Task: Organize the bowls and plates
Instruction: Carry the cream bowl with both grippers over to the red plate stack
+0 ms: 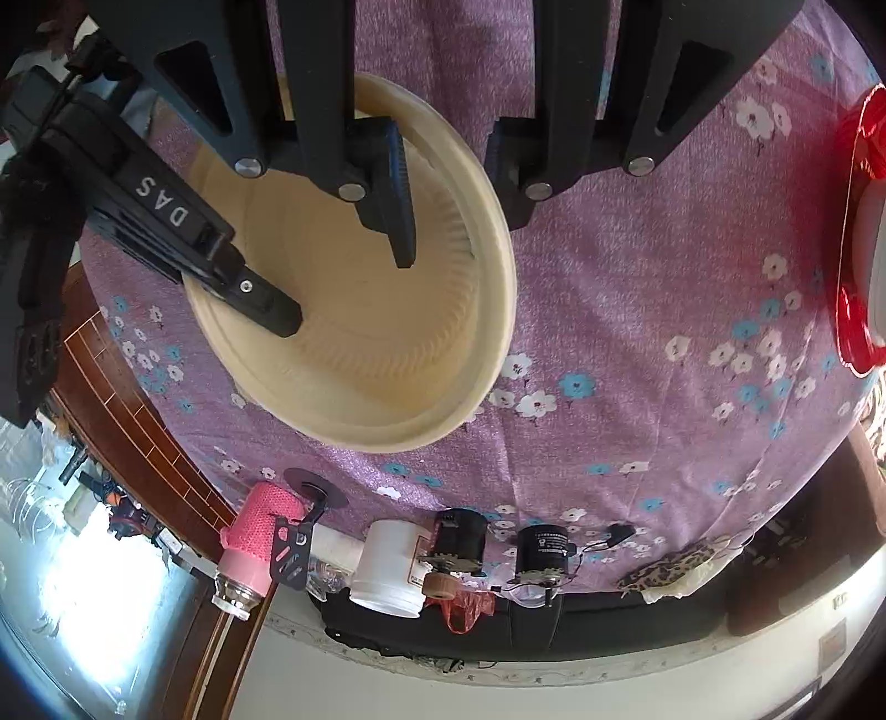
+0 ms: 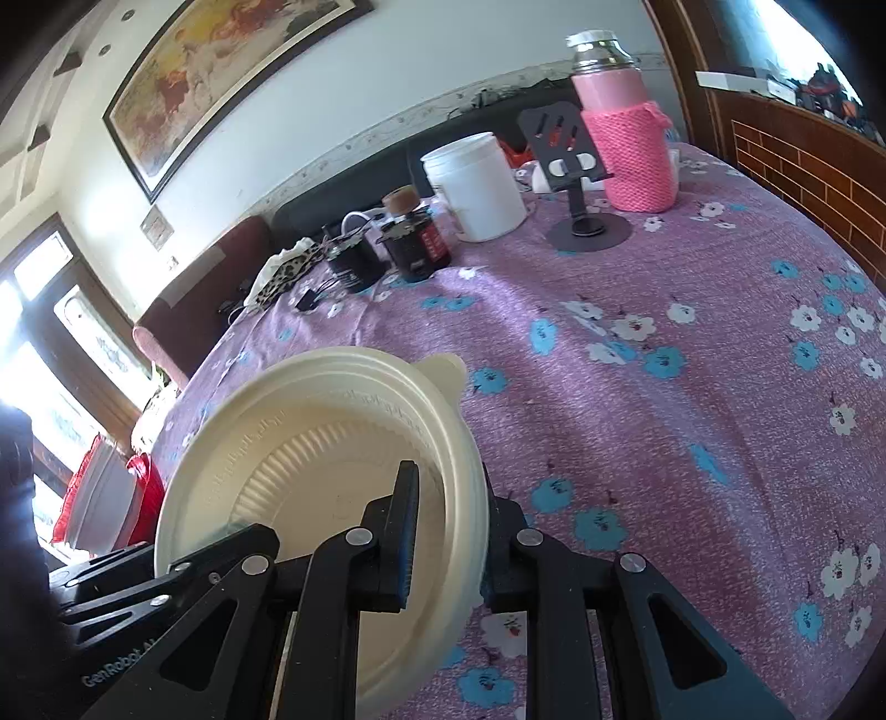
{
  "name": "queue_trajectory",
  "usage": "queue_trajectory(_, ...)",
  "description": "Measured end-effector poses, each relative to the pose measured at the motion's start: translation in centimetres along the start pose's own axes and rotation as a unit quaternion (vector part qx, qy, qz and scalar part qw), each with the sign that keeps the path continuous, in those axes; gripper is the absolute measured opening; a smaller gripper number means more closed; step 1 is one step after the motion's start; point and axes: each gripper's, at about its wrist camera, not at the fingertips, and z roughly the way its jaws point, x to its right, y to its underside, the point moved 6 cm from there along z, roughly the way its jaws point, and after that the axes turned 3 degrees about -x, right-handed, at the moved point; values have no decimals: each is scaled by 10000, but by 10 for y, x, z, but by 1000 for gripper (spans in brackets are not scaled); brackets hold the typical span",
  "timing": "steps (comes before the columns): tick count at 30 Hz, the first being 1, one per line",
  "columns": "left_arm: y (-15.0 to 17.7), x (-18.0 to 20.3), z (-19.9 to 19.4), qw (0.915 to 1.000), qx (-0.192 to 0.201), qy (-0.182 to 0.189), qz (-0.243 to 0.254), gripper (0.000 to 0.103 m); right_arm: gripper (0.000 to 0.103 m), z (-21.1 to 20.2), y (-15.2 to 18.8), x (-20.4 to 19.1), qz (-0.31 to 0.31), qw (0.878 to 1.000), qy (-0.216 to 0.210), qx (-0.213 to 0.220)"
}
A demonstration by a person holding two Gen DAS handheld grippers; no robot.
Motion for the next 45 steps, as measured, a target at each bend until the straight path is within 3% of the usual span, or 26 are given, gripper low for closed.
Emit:
queue_trajectory(15, 23, -32, -39, 9991, 256, -28, -345, 20, 16, -15, 35, -52, -522, 9985, -68, -127)
queue_trajectory(21, 33, -37, -54, 9988, 352, 3, -328, 20, 16, -33, 47, -69, -658, 9978, 12, 16)
queue_trajectory(32, 47, -39, -87, 9978, 634, -15, -173, 20, 16, -52, 55, -84, -537, 9984, -122, 99)
queue_trajectory(45, 60, -64, -115, 9957, 833, 33, -395, 20, 17, -67, 62, -122, -866, 9958, -171, 240)
